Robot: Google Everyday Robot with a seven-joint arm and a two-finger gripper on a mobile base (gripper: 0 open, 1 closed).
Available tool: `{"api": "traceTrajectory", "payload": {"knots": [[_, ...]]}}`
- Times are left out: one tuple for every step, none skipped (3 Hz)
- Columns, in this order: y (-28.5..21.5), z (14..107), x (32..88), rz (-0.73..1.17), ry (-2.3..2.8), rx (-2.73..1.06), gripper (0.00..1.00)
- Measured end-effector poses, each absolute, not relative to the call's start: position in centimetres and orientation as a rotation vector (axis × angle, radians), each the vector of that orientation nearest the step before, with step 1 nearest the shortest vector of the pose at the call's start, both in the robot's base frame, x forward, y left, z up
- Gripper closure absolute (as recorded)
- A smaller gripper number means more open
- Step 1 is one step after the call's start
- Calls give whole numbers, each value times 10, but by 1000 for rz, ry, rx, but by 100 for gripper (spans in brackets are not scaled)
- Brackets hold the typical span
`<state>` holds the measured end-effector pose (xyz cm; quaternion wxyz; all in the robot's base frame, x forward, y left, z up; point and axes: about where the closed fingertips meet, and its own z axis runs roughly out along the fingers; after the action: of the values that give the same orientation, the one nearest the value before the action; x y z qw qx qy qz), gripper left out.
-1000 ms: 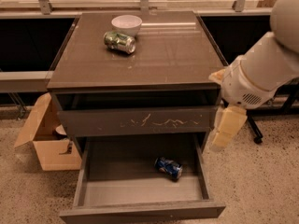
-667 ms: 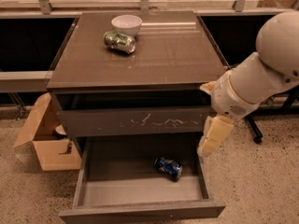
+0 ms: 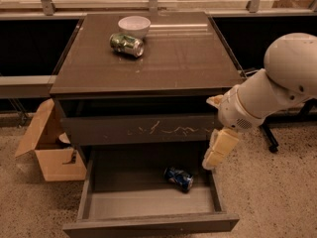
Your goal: Pick pepsi can from middle drawer and place on counter
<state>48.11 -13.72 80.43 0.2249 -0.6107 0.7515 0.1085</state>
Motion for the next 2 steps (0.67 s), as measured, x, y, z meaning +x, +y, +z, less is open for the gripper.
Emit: {"api": "traceTrajectory", "payload": {"knots": [[-132,794,477,307,2070,-1711,0],[-121,758,469,378,2049,-1749,0]]}}
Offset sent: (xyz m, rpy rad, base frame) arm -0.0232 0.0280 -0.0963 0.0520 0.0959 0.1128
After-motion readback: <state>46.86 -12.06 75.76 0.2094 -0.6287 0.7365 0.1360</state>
